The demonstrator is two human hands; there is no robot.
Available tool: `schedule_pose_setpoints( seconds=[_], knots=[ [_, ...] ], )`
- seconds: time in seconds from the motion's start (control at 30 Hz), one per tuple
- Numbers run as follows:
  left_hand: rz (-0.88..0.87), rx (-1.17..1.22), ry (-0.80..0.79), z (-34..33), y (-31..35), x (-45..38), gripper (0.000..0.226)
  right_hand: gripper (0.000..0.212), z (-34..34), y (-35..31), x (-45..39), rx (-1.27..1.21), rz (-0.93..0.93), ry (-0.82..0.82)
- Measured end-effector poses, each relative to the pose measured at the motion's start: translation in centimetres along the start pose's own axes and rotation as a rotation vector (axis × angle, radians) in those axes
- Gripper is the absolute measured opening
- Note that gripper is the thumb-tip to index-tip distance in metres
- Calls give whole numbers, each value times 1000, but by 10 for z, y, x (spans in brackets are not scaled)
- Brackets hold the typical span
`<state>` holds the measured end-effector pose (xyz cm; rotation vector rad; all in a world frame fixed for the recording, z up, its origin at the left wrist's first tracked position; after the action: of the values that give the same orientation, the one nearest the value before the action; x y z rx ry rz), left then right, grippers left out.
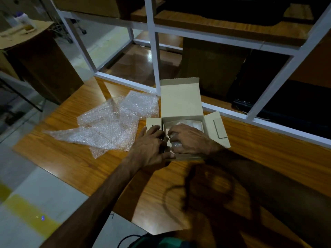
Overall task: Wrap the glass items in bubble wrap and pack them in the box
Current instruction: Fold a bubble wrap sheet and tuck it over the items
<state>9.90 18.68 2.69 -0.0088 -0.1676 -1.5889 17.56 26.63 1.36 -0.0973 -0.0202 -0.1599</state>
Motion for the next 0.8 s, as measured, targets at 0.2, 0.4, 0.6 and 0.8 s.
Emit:
schedule_pose_setpoints(
  seconds=[0.2,0.4,0.6,0.8],
  knots=[
    [6,2,-9,2,3,2,81,46,-3,5,6,-35,-5,-8],
    [7,89,-6,0,3,12,79,48,1,8,19,-54,-96,-47],
    [41,471,384,31,2,49,53,33,37,6,52,-218,-339,295],
    [281,607,711,21,-42,110,32,30,44,-40,69,-511,-483,621]
  ],
)
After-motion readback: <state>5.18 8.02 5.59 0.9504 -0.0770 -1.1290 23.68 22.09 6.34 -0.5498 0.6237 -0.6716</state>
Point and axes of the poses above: each hand's wrist, its own x-axis away from the middle knuckle, its own z-axis out of the back of the hand, y = z × x, the point moved 9 cm from there along -x, towards the middle knuckle, and after that the axes turned 3 degrees about x, right-handed, at the moved point
